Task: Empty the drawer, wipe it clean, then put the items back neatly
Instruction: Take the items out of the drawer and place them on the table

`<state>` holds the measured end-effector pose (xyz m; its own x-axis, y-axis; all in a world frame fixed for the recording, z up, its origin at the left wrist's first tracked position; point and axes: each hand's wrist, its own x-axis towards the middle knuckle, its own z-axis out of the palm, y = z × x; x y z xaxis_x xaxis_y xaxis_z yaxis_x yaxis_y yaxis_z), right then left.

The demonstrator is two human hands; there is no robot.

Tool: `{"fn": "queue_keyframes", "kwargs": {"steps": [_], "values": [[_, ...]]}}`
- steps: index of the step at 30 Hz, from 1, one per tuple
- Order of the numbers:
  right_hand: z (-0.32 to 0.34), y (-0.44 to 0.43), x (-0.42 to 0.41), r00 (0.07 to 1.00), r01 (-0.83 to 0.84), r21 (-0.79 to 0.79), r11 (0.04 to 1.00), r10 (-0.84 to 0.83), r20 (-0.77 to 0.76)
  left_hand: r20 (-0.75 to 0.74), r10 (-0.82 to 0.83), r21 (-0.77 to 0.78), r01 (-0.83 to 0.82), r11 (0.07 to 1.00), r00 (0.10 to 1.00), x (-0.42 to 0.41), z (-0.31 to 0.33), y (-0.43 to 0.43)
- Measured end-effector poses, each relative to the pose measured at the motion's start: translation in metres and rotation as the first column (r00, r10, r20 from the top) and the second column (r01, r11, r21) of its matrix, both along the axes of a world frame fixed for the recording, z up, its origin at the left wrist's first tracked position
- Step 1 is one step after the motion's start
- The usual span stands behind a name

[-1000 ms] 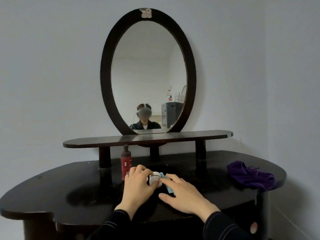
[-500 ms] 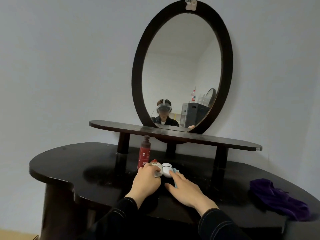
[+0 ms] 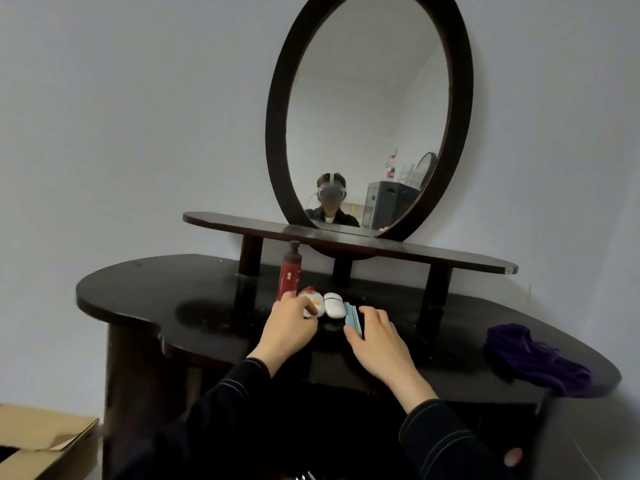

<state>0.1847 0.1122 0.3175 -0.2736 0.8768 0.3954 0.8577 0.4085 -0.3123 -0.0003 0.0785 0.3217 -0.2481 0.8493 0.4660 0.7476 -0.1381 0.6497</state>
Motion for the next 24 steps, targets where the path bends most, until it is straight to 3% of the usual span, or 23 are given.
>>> {"fn": "queue_keyframes", "kwargs": {"steps": [2, 4, 7, 9, 11, 13, 16, 19, 21, 24], "values": [[-0.001, -0.018, 0.006, 0.997, 0.013, 0.051, 0.999, -0.017, 0.078, -0.037, -0.045, 0.008, 0.045, 0.999, 0.998, 0.004, 0.002, -0.018], [-0.009, -0.041, 0.014, 0.999, -0.01, 0.126, 0.992, 0.004, 0.044, -0.096, -0.117, 0.027, 0.12, 0.992, 0.988, 0.01, -0.003, -0.044], [-0.044, -0.08, 0.029, 0.999, -0.042, 0.43, 0.902, 0.047, -0.002, -0.349, -0.105, 0.223, 0.191, 0.956, 0.931, 0.023, -0.035, -0.09], [-0.079, -0.099, 0.045, 0.998, -0.063, 0.547, 0.834, 0.053, 0.035, -0.44, -0.1, 0.344, 0.27, 0.899, 0.893, 0.032, -0.07, -0.116], [-0.112, -0.111, 0.063, 0.991, -0.115, 0.576, 0.81, 0.05, 0.127, -0.468, -0.112, 0.386, 0.317, 0.866, 0.876, 0.036, -0.109, -0.133], [-0.138, -0.116, 0.08, 0.99, -0.14, 0.559, 0.817, 0.121, 0.071, -0.444, -0.231, 0.3, 0.387, 0.872, 0.866, 0.036, -0.146, -0.141], [-0.175, -0.12, 0.094, 0.977, -0.185, 0.391, 0.902, 0.21, -0.022, -0.332, -0.394, -0.1, 0.383, 0.918, 0.857, 0.033, -0.195, -0.133], [-0.213, -0.117, 0.095, 0.974, -0.196, 0.044, 0.98, 0.189, 0.127, -0.159, -0.377, -0.473, 0.265, 0.84, 0.913, 0.029, -0.233, -0.113], [-0.244, -0.109, 0.093, 0.97, -0.13, -0.157, 0.979, 0.159, 0.186, -0.092, -0.35, -0.611, 0.225, 0.759, 0.932, 0.025, -0.253, -0.103], [-0.274, -0.098, 0.089, 0.973, -0.054, -0.379, 0.924, 0.134, 0.186, -0.062, -0.355, -0.681, 0.22, 0.698, 0.933, 0.016, -0.272, -0.098]]}}
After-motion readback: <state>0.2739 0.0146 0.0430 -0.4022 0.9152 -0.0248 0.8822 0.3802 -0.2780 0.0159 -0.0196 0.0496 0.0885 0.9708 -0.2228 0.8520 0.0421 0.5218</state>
